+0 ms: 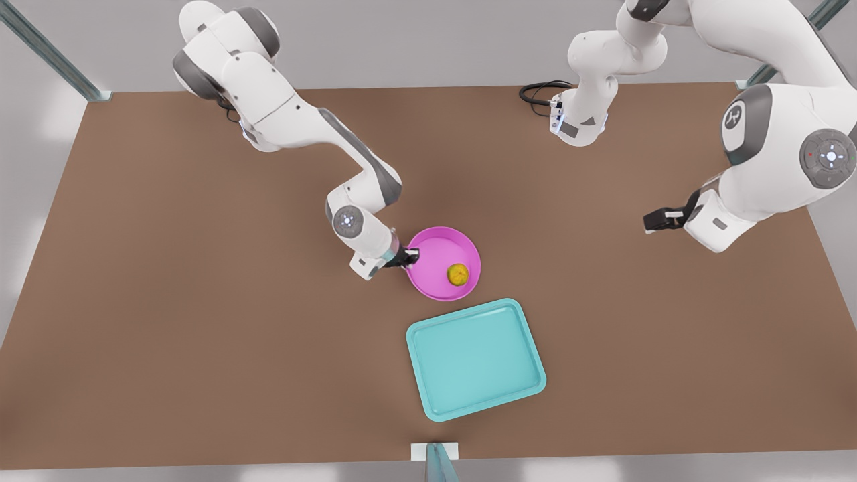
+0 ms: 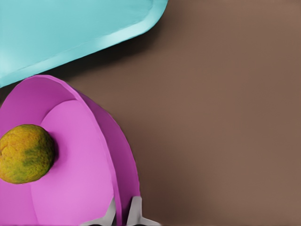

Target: Place the orange on the plate with the left arm and the plate on the tray with the right arm

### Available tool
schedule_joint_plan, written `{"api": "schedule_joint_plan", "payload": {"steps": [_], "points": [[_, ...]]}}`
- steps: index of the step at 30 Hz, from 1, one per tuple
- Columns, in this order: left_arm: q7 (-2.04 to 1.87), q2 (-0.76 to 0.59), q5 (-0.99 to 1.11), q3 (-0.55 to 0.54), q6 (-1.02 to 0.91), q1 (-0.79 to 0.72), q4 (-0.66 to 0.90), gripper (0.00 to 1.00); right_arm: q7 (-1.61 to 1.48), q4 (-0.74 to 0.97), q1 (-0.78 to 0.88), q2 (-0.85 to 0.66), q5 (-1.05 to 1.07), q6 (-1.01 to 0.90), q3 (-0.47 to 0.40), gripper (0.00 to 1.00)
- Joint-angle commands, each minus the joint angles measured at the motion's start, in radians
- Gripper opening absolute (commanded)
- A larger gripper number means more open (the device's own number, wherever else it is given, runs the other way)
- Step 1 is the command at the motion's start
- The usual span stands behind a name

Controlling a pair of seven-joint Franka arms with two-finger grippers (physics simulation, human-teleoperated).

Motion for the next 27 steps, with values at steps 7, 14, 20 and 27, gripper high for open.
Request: {"api": "schedule_joint_plan", "payload": {"steps": [7,14,20,27], "points": [[0.039,0.004,0.008,0.027,-0.023,-0.001,0.025,1.00,0.051,0.133,-0.026,-0.004,0.090,0.005,-0.003,0.21],[0.038,0.009,0.008,0.027,-0.064,-0.001,0.024,1.00,0.050,0.434,-0.093,0.195,0.118,0.006,-0.011,0.21],[0.036,0.016,0.008,0.040,-0.070,0.001,0.024,1.00,0.045,0.712,-0.087,0.407,0.118,0.031,-0.003,0.21],[0.035,0.022,0.008,0.041,-0.070,-0.001,0.022,1.00,0.042,0.704,-0.023,0.425,0.118,0.089,-0.003,1.00]]}}
